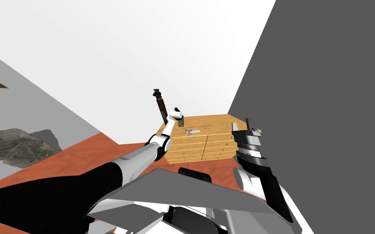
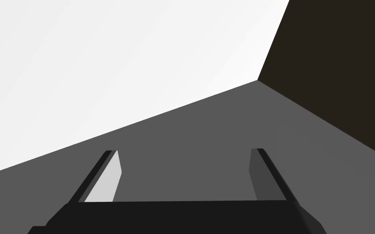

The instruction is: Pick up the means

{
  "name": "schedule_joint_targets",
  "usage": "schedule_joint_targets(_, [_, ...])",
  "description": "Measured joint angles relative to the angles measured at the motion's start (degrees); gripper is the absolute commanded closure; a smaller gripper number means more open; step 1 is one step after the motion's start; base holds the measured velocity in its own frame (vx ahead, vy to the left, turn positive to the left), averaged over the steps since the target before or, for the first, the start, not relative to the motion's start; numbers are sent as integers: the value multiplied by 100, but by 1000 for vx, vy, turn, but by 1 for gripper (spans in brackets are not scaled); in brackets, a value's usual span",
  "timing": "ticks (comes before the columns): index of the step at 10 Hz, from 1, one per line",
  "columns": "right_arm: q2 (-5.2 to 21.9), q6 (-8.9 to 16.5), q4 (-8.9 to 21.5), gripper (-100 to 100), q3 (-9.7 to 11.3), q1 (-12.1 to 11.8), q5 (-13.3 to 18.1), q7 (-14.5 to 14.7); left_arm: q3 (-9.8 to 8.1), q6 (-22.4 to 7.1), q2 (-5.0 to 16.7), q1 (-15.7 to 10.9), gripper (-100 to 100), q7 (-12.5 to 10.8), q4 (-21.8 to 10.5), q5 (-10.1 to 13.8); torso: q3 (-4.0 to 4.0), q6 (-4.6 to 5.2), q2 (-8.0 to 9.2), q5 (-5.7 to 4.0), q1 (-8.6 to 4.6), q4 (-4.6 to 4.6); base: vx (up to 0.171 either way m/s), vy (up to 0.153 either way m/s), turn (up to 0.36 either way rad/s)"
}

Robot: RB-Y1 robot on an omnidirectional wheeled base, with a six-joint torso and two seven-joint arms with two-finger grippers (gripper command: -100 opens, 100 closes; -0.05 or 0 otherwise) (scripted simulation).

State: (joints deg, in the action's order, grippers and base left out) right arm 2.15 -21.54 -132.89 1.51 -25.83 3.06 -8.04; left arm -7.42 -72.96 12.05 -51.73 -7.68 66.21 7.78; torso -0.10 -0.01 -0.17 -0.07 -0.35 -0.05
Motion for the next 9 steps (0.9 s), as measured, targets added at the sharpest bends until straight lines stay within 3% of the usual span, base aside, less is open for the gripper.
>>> schedule_joint_targets(9, [0,0,0,0,0,0,0,0,-74,-947,60,-643,-100,-190,-1442,76,-3,0,-5,0,2,-2,38,-87,32])
